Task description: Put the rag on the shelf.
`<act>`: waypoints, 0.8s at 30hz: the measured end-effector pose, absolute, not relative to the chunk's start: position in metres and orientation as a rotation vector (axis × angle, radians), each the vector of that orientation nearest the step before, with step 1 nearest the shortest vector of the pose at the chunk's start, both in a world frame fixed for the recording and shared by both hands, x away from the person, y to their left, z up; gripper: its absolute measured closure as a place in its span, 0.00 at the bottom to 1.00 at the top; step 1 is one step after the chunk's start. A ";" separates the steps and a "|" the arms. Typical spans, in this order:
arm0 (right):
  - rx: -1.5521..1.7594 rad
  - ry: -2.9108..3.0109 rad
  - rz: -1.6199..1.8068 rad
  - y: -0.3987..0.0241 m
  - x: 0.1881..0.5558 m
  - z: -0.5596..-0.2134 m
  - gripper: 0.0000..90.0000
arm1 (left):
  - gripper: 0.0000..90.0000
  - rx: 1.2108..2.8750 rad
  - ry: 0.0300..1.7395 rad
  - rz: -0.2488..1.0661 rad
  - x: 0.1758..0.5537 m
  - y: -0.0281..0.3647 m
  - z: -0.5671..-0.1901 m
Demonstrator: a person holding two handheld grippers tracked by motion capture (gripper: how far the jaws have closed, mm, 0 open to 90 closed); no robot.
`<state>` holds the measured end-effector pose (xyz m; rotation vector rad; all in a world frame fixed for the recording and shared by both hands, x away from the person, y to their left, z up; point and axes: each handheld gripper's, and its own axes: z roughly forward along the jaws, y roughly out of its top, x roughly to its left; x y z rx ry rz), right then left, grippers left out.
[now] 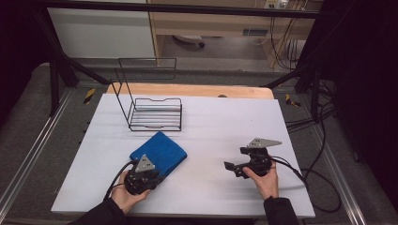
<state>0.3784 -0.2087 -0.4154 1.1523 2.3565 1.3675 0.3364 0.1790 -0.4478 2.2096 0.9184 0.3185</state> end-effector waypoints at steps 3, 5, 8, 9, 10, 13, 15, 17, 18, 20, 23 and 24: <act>1.141 2.357 1.363 -0.198 0.382 -0.413 0.06 | 0.81 2.235 0.909 0.371 0.334 0.175 -0.448; 1.131 2.364 1.357 -0.187 0.386 -0.412 0.08 | 0.84 2.253 0.903 0.403 0.333 0.173 -0.447; 1.094 2.385 1.339 -0.166 0.392 -0.411 0.13 | 0.90 2.260 0.912 0.413 0.334 0.172 -0.447; 1.083 2.392 1.334 -0.159 0.394 -0.411 0.14 | 0.91 2.262 0.913 0.410 0.334 0.173 -0.446; 1.069 2.402 1.324 -0.151 0.397 -0.411 0.16 | 0.92 2.262 0.912 0.409 0.335 0.173 -0.446; 1.054 2.436 1.301 -0.126 0.404 -0.414 0.20 | 0.95 2.263 0.910 0.412 0.335 0.173 -0.446; 1.035 2.452 1.297 -0.110 0.409 -0.416 0.23 | 0.96 2.258 0.912 0.399 0.336 0.174 -0.446; 1.020 2.473 1.290 -0.094 0.415 -0.419 0.26 | 0.96 2.251 0.918 0.376 0.338 0.176 -0.446; 1.019 2.479 1.292 -0.087 0.418 -0.422 0.29 | 0.96 2.245 0.923 0.363 0.338 0.177 -0.446; 1.027 2.494 1.290 -0.075 0.425 -0.427 0.35 | 0.96 2.237 0.927 0.346 0.339 0.178 -0.446; 1.031 2.519 1.267 -0.062 0.435 -0.438 0.45 | 0.96 2.232 0.927 0.337 0.340 0.179 -0.446; 1.033 2.535 1.261 -0.059 0.438 -0.441 0.49 | 0.96 2.231 0.925 0.336 0.340 0.179 -0.446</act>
